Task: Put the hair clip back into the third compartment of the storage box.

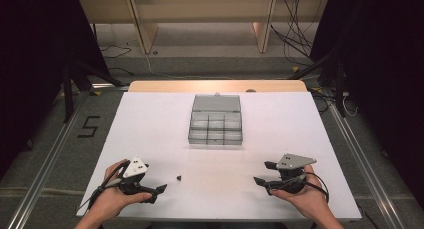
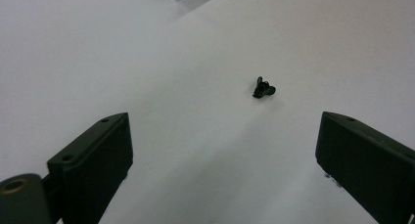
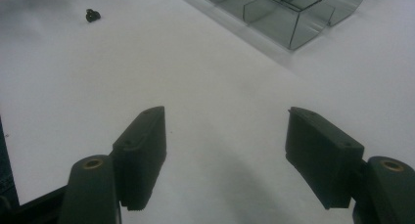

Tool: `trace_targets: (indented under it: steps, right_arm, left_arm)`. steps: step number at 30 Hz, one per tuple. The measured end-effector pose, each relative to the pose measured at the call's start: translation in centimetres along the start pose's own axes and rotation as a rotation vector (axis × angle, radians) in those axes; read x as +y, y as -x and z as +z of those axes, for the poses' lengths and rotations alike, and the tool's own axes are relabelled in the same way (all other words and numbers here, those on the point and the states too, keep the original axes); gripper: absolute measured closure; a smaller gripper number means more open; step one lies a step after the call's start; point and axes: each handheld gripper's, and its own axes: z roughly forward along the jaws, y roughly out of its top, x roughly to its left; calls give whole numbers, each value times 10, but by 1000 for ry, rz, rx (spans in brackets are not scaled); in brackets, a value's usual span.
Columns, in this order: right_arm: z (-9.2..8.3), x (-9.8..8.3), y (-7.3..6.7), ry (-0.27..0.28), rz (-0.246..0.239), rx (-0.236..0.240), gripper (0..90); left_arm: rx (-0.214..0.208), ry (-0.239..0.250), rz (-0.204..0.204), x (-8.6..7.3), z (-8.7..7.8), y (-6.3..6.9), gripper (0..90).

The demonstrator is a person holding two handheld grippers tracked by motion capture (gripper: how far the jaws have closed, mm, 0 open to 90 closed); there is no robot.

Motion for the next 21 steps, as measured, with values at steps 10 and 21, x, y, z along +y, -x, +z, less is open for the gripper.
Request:
trace_targets:
  steps: [10,21]
  right_arm:
    - [-1,5,-6,29,-12,11,307]
    - [7,19,-15,69,-38,40,308]
  left_arm:
    - [1,4,6,-1,0,0,64]
    - [4,9,17,0,1,0,66]
